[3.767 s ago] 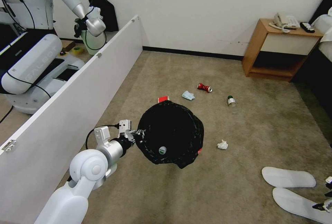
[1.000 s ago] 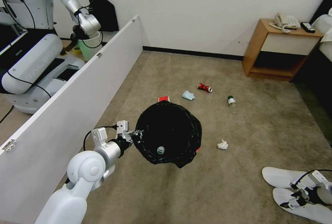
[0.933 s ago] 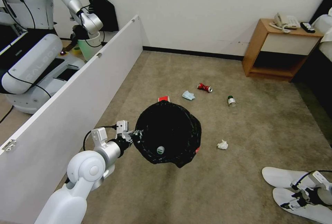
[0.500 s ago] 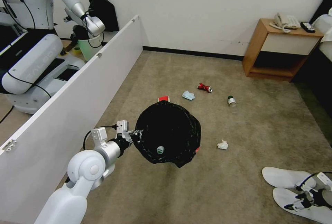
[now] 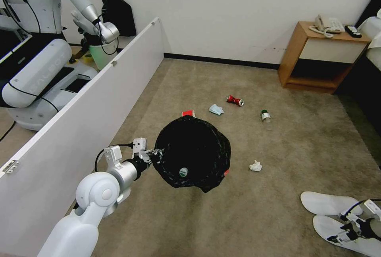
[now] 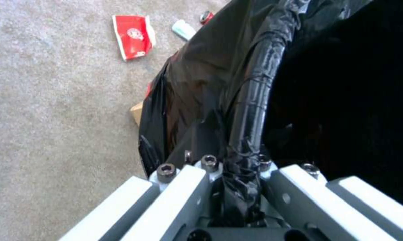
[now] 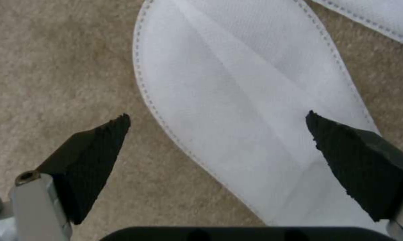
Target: Pick up the trash bin and place the garbage on the floor into it.
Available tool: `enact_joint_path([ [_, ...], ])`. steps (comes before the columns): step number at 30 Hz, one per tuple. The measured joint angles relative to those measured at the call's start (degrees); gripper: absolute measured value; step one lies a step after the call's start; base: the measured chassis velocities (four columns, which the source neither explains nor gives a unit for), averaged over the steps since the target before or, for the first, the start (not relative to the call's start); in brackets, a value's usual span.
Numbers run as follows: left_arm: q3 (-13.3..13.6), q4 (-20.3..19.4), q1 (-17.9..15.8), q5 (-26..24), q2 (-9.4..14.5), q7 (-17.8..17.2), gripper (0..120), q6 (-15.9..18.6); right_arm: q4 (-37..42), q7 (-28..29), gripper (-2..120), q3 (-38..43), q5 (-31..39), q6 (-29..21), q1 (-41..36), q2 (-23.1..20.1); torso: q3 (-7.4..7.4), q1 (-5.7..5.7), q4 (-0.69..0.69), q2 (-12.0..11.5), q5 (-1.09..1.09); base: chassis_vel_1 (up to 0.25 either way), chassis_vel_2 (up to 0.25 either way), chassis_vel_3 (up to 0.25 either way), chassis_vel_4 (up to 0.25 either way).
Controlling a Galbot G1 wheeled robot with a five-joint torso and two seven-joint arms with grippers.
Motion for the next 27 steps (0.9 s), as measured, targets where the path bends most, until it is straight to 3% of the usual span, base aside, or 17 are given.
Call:
enact_joint_path([
  [27,-1.1,-0.9,2.2,1.0,-0.4,0.2,0,0.0,-11.8,-2.9,100,-1.3,-8.2,4.9,10.6,7.2,0.0,0.0,0.02,0.0,-0.01,0.0,0.0,0.0,0.0],
])
